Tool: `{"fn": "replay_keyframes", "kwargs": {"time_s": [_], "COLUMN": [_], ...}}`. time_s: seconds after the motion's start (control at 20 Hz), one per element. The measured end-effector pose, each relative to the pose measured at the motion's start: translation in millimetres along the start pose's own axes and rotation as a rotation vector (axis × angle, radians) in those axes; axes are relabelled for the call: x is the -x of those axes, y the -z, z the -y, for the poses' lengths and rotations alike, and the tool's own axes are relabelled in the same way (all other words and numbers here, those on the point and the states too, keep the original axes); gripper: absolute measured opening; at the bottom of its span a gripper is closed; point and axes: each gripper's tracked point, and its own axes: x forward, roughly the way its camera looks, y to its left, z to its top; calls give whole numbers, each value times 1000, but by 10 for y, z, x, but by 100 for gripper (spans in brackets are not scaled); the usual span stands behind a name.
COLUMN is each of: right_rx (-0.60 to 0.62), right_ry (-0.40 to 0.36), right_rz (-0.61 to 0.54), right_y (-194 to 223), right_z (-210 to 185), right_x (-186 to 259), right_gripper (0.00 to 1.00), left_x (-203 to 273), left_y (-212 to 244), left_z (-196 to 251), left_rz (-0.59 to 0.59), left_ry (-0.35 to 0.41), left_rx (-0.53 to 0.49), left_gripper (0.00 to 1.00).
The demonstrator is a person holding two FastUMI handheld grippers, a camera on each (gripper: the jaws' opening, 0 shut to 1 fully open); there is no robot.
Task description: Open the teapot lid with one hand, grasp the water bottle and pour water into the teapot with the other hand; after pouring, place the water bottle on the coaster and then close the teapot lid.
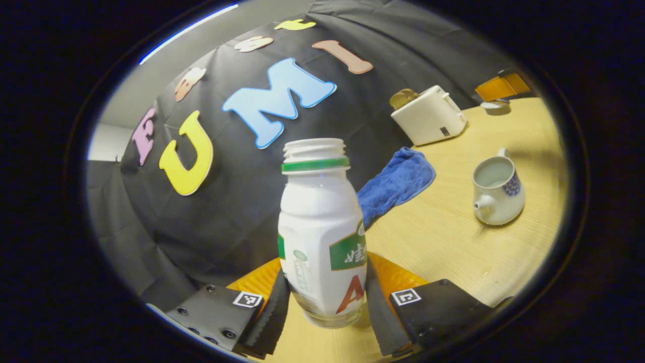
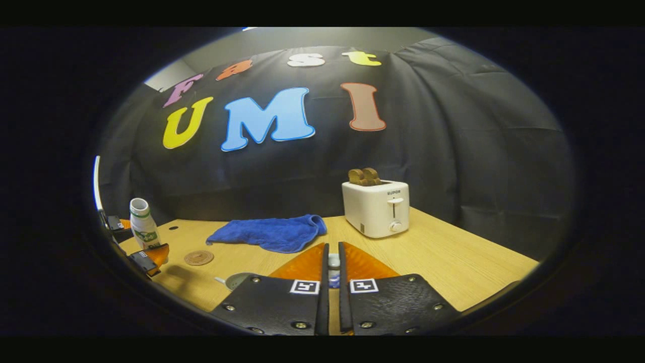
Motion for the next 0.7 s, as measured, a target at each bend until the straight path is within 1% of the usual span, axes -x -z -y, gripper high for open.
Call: {"fn": "replay_keyframes", "kwargs": {"time_s": [0.2,0.55,0.7], "right_rx": [-11,-21,-23], "right_ry": [18,34,35], "right_rz": [-1,18,28], "right_y": [24,-20,-55], "right_z": [140,235,247], "right_x": [43,98,121], "right_gripper": [8,8,8], "left_x": [-34,-126,-163], "left_y": [-123,-357,-411], "left_z": [144,282,323], "left_rz": [0,20,21], "left_ry": [16,14,12], "left_rx": [-137,-400,-478], "left_gripper": [84,84,84]}}
